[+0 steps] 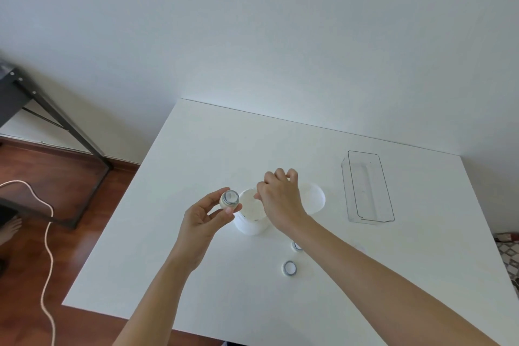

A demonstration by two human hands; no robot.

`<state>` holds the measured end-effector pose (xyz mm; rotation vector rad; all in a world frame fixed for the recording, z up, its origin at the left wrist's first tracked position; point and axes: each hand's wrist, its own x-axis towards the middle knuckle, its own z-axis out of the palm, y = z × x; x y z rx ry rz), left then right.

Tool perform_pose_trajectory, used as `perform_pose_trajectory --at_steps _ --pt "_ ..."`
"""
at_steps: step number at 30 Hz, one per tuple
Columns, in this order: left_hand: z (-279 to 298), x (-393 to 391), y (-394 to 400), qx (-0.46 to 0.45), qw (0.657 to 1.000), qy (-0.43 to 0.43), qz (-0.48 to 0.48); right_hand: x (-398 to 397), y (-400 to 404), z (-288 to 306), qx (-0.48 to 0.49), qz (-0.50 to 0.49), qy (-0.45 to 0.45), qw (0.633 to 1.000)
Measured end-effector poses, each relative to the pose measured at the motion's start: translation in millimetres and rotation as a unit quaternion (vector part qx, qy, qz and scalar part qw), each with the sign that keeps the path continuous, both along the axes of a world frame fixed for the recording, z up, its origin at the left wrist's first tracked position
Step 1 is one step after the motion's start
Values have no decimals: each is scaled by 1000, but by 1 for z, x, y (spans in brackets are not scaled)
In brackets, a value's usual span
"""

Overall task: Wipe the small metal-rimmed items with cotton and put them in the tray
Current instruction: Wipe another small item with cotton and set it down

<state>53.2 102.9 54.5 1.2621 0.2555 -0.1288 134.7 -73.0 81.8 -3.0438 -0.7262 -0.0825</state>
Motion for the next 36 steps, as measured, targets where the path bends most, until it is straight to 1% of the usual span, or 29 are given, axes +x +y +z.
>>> perform_pose_trajectory --at_steps 2,4,7,11,15,18,21,25,28,32,36 --pt "-1 -1 2 -1 1000 0 3 3 3 -7 -13 3 56 998" --pt "-2 -2 4 0 1000 1 5 4 4 -9 -8 -18 95 995" --pt "-2 -2 6 3 1000 7 10 6 -3 -7 39 -84 135 986" --pt "-4 -1 5 7 1000 13 15 10 -21 1 137 -189 210 949" --pt "-4 1 2 13 1000 16 18 11 -37 15 209 -271 248 906" --pt "-4 4 -3 25 999 15 16 12 -48 30 256 -306 256 881" --pt "-1 7 -10 28 999 14 12 11 -54 48 307 -316 255 861" --pt "5 12 -20 15 1000 12 -5 5 -52 69 359 -297 230 854" --pt "11 15 -26 6 1000 5 -16 -2 -44 76 371 -271 184 869" --pt "20 17 -30 -7 1000 -2 -26 -15 -34 75 361 -195 52 910" --pt "23 17 -30 -20 1000 -5 -17 -24 -32 66 310 -108 -88 941"
